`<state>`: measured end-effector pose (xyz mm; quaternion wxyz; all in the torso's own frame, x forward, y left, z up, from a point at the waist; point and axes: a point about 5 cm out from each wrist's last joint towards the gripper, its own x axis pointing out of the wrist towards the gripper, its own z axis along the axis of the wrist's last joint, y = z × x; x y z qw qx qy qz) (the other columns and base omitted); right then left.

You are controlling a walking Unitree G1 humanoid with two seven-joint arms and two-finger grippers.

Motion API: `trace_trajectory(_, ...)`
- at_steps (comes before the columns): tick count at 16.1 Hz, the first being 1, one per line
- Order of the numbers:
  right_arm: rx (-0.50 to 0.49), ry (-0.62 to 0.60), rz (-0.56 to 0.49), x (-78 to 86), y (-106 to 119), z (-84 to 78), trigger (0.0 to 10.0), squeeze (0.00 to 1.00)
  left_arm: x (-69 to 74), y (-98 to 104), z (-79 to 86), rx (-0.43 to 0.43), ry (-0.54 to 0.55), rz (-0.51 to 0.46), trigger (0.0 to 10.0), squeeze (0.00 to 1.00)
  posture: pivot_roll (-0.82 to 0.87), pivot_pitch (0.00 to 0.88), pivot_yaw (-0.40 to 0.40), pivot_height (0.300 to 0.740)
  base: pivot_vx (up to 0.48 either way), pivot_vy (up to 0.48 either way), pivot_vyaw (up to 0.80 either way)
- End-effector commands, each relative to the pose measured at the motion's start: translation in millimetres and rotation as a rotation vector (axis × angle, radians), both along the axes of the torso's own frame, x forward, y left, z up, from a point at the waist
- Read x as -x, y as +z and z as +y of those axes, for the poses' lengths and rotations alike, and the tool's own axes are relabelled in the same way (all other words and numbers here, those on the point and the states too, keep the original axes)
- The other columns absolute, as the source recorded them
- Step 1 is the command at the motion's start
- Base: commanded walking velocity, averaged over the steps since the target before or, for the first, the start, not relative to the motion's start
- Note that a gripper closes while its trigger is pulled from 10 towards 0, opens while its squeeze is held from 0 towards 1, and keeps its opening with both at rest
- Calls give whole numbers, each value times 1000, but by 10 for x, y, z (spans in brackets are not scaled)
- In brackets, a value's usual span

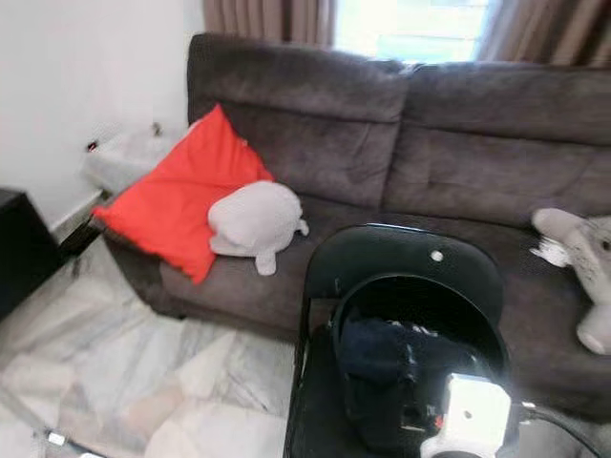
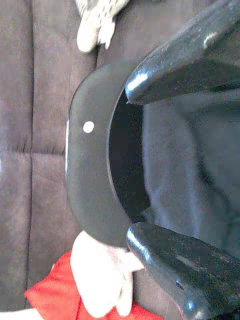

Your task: Hang hanger

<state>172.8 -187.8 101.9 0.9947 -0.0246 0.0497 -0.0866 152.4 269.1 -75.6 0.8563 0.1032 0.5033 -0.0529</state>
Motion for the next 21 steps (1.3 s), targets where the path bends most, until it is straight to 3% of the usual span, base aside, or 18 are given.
trace_trajectory(1, 13, -16, 21, 23, -27, -42, 10000, 0, 20, -10, -2, 1, -4, 12, 10000, 0, -66, 14, 30, 740, 0, 0, 0)
trace_trajectory(7, 29, -30, 33, 31, -39, -68, 10000, 0, 19, -13, -10, 8, 5, 13, 10000, 0, -68, 20, 27, 740, 0, 0, 0)
trace_trajectory(21, 29, -45, 41, 23, -59, -73, 10000, 0, 13, -9, -6, 2, -8, 13, 10000, 0, -64, 31, 36, 740, 0, 296, 0)
